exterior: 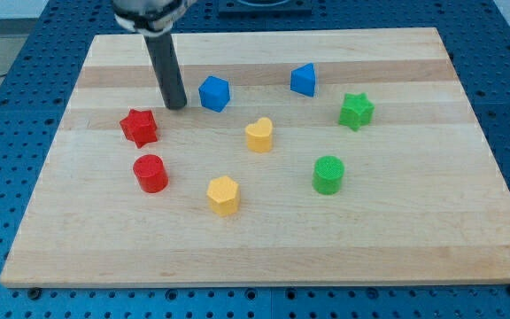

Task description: Keep the red star above the red circle

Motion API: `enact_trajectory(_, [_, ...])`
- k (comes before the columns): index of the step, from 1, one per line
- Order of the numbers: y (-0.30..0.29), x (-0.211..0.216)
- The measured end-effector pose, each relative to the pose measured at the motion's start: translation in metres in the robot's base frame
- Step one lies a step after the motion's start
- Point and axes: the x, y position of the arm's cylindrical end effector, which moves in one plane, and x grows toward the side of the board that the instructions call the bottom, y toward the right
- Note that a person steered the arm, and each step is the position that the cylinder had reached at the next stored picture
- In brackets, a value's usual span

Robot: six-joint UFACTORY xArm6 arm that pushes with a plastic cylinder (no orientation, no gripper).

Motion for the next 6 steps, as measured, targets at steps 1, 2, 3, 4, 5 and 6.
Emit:
enact_trajectory(1, [-0.096,0.002])
enact_trajectory(2, [-0.075,0.039])
enact_trajectory(3, [-0.039,0.063])
enact_trajectory(4, [-0.006,0.070])
enact_trajectory(5, [-0.055,0.066])
enact_trajectory(6, [-0.108,0.157])
